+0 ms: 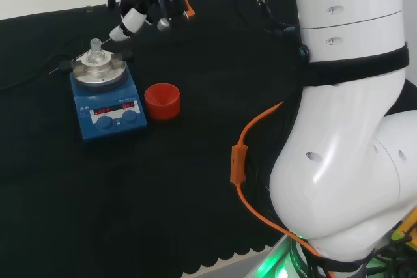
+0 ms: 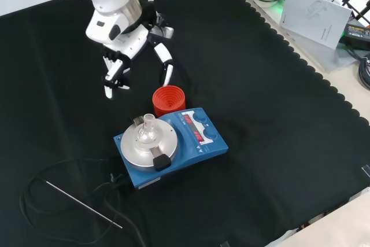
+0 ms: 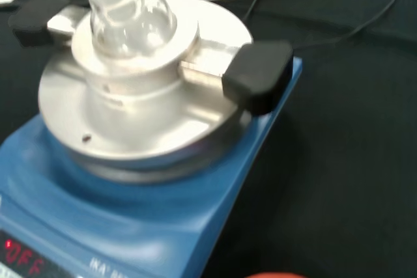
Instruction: Turn on the heater.
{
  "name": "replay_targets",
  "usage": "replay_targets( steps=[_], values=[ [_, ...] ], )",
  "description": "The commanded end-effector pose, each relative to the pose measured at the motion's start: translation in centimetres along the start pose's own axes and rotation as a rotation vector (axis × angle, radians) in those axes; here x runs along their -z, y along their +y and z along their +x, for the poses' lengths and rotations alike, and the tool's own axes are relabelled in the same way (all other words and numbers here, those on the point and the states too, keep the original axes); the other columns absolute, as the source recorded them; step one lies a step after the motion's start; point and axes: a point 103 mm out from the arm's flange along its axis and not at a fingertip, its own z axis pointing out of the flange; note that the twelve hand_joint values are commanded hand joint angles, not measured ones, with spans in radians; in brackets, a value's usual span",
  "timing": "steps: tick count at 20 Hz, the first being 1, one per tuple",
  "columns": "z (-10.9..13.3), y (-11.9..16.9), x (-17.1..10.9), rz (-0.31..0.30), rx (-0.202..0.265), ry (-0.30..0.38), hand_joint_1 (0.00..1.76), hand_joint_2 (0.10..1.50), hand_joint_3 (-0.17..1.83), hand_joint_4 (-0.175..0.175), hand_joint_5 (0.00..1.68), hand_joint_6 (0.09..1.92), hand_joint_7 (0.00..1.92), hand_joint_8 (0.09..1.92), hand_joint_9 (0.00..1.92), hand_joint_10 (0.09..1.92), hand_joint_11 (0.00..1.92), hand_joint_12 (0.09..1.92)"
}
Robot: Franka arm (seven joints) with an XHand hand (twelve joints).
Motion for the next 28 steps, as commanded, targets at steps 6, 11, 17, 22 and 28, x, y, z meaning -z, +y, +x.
replay_targets(
  steps=[6,11,17,22,28],
  values=[
    [0.4,-2.2,1.8,0.002,-0.013,-0.015,0.66,0.37,0.82,-0.132,0.15,0.73,0.81,1.11,1.04,0.89,1.26,1.32],
    [0.6,-4.6,1.2,0.017,-0.025,-0.024,0.68,0.37,0.82,-0.132,0.16,0.74,0.83,1.11,1.05,0.89,1.26,1.32],
    [0.6,-7.2,0.6,0.037,-0.043,-0.012,1.18,0.43,0.97,-0.109,0.15,0.80,1.16,0.95,1.21,0.83,1.28,1.30],
    [1.3,-9.2,0.3,0.031,-0.038,0.000,1.57,0.24,1.34,-0.108,0.19,0.91,1.36,1.12,1.34,0.90,1.35,1.07],
    [2.4,-11.6,-0.4,0.062,-0.013,0.009,1.49,0.52,1.12,-0.103,0.23,1.01,1.54,1.17,1.49,1.05,1.31,1.01]
  ],
)
